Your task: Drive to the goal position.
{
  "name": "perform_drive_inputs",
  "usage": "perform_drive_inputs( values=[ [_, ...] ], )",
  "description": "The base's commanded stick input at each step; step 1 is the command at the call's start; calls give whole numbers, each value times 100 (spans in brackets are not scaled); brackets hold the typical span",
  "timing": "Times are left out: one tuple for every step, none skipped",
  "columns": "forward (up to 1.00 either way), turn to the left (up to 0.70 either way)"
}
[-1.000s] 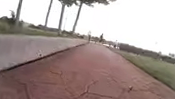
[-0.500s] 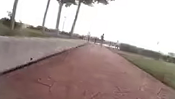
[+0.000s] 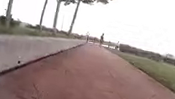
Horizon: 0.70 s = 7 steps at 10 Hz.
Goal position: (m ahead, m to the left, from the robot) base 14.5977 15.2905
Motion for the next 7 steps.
perform_drive_inputs(
  values=[
    [70, -4],
    [70, -11],
    [70, -13],
    [70, -7],
    [70, -19],
    [70, -7],
    [70, -16]
  ],
)
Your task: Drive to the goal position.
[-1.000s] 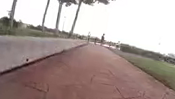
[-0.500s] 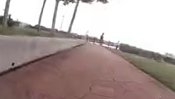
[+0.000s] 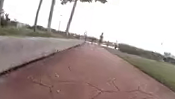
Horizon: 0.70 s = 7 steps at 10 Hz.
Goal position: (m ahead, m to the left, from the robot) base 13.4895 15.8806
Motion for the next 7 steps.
perform_drive_inputs(
  values=[
    [70, -15],
    [70, -1],
    [70, -5],
    [70, -12],
    [70, -4],
    [70, -25],
    [70, -24]
  ],
)
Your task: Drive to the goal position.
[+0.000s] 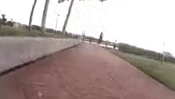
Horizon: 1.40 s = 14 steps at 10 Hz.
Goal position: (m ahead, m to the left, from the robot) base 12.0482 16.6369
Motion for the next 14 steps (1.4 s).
perform_drive_inputs(
  values=[
    [70, -14],
    [70, -3],
    [70, -14],
    [70, -19],
    [70, -3],
    [70, -5],
    [70, -8],
    [70, -6],
    [70, -18],
    [70, -21],
    [70, -13],
    [70, -3],
    [70, -6],
    [70, -10]
  ],
)
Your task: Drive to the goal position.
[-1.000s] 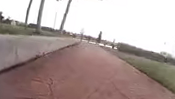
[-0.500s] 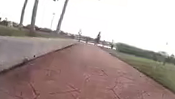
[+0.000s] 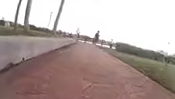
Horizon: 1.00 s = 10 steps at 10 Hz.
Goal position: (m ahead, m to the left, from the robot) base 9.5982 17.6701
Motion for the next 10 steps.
perform_drive_inputs(
  values=[
    [70, -11],
    [70, -7],
    [70, 0],
    [70, -9],
    [70, -12],
    [70, -4],
    [70, 0],
    [70, -1],
    [70, -3],
    [70, -6]
  ],
)
